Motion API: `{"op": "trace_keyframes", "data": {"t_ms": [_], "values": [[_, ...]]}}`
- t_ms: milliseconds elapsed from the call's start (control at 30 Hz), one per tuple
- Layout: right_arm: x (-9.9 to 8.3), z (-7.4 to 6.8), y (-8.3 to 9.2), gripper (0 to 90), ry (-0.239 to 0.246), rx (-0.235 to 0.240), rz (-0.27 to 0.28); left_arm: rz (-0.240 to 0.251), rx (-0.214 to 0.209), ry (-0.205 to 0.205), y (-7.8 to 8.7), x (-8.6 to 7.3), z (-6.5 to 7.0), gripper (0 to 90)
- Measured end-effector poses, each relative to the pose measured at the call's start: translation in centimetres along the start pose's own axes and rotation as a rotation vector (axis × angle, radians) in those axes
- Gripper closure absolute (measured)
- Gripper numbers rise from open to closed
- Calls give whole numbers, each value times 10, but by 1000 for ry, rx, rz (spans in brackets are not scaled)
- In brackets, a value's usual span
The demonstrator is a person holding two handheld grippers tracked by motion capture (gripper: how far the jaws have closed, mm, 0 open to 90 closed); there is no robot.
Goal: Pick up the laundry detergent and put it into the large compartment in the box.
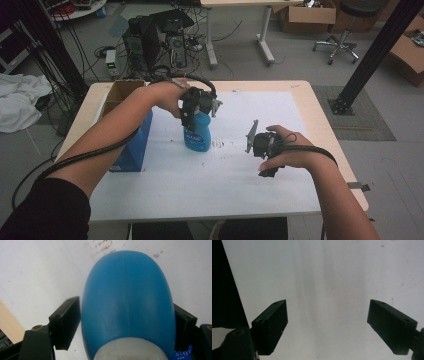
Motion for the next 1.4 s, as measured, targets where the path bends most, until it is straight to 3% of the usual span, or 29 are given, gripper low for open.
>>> {"op": "trace_keyframes", "data": {"t_ms": [633,667,733,933,1000,1167,1200,1400], "values": [[1,1,0,169,1,-6,3,-14,8,-6,0,0,0,297],[2,1,0,168,-2,-5,5,-16,-20,-7,0,0,2,375],[2,1,0,168,2,-7,6,-19,-13,-12,0,0,1,377],[4,1,-3,169,2,-1,7,-4,-35,13,0,0,0,385],[5,1,-3,169,6,-1,5,-7,-55,54,1,1,0,386],[6,1,-1,168,4,-5,8,-10,-54,96,2,2,0,387],[6,1,-1,168,8,-7,9,-4,-32,101,5,2,0,388],[7,0,-1,169,14,-7,10,33,-37,158,26,-5,1,388]]}}
Point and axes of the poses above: each handheld gripper's, and its own axes: y roughly backward along the jaws, x roughly out of its top, z roughly to its right, the point moved 6 cm from there along -y, roughly forward along the jaws, and after that the axes turned 10 degrees about -z, right-handed, at the moved point
